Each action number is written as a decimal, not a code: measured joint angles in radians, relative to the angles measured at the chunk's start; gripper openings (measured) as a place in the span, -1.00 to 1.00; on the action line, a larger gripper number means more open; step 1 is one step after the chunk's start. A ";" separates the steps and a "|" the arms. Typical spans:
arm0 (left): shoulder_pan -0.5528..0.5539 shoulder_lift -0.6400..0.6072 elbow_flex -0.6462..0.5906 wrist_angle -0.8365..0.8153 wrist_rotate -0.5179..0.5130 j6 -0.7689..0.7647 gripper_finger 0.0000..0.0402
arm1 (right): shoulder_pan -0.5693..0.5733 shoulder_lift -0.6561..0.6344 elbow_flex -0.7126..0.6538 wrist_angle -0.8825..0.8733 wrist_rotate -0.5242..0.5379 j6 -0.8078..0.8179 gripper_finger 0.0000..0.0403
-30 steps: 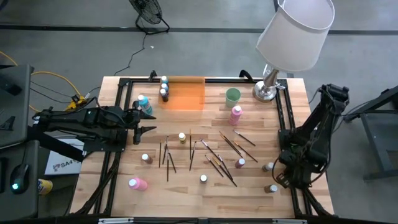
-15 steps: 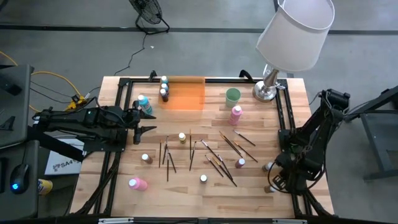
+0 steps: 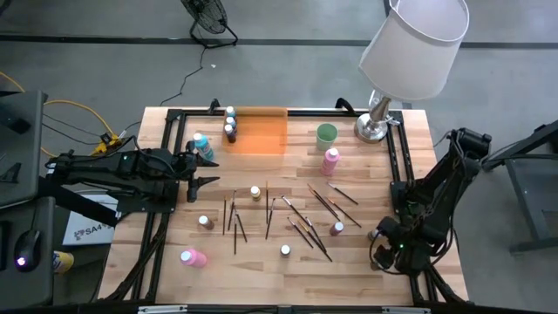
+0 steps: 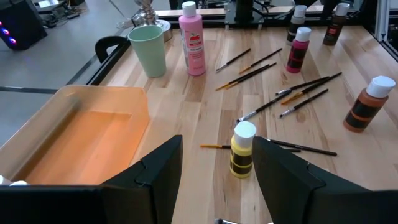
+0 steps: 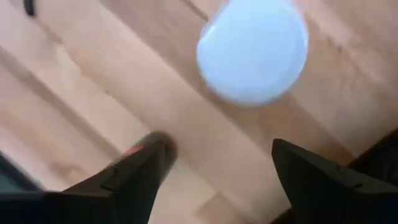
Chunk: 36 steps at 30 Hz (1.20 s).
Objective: Pick & Place Paint Supplies
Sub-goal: Put the gray paint bottle into the orange bin
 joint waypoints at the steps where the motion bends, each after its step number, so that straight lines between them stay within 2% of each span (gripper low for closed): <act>1: 0.000 0.000 0.000 0.000 0.000 0.000 -0.07 | 0.000 0.013 0.000 0.000 0.018 -0.016 0.45; 5: 0.000 0.000 0.000 0.000 0.000 0.000 -0.07 | -0.001 0.074 0.000 0.024 0.068 -0.092 0.43; 11: 0.000 0.000 0.001 0.000 -0.001 0.000 -0.07 | -0.009 0.135 0.005 0.034 0.091 -0.101 0.42; 17: 0.000 0.000 0.001 0.000 -0.002 0.000 -0.07 | -0.015 0.144 0.003 -0.027 0.200 -0.086 0.42; 24: 0.000 0.000 0.001 0.000 0.001 0.000 -0.07 | -0.050 0.149 -0.009 -0.103 0.168 -0.059 0.42; 36: 0.000 0.000 0.001 0.000 0.006 -0.001 -0.07 | -0.071 0.147 -0.008 -0.108 0.201 -0.060 0.42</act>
